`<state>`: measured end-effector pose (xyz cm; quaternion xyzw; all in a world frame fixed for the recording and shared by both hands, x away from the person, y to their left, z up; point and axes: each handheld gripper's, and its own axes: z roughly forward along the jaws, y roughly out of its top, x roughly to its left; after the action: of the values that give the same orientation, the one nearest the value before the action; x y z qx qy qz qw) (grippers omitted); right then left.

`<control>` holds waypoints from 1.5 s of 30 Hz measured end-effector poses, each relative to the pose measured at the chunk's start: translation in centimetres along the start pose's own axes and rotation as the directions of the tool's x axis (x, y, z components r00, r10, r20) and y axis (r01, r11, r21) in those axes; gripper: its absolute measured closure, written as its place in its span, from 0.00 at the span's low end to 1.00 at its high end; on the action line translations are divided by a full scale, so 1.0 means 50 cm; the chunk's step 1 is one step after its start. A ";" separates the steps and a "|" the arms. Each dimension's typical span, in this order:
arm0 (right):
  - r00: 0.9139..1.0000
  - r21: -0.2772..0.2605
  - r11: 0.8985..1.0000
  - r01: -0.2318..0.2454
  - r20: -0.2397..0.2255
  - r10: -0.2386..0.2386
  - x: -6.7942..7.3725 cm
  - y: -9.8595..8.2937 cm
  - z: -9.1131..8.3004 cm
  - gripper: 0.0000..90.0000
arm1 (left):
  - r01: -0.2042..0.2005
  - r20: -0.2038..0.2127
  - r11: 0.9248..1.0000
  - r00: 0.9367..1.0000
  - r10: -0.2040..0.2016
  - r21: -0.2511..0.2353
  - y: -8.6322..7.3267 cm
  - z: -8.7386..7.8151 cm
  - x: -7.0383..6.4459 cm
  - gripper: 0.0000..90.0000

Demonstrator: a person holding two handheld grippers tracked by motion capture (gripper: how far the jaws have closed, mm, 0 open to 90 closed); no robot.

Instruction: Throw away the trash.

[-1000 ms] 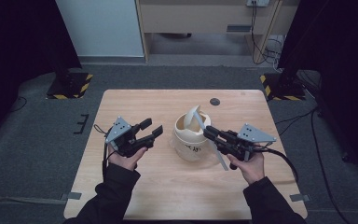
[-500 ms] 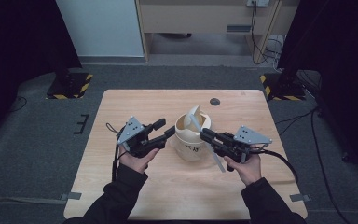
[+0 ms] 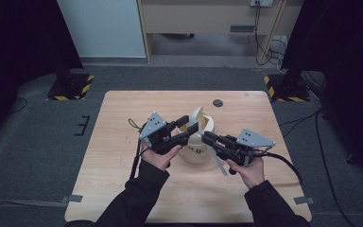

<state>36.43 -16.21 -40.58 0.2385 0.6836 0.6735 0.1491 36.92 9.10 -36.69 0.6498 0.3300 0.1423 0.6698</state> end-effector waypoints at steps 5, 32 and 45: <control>1.000 -0.001 1.000 -0.006 -0.011 0.006 0.002 -0.002 0.002 0.88 | 0.035 0.010 0.999 0.999 -0.035 0.013 -0.007 0.009 0.000 0.64; 0.988 0.018 0.998 -0.055 0.148 0.052 -0.043 0.000 -0.064 0.50 | -0.051 0.012 0.997 0.999 0.052 -0.066 0.035 -0.099 0.027 0.89; 0.849 0.184 0.955 -0.233 0.518 0.107 -0.175 -0.108 -0.173 0.21 | -0.069 -0.073 0.987 0.996 0.059 -0.145 0.076 -0.175 0.076 0.89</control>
<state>38.59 -28.07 -46.54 0.4818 0.6734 0.5109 0.2311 35.12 18.69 -33.47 0.6036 0.3201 0.2099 0.6994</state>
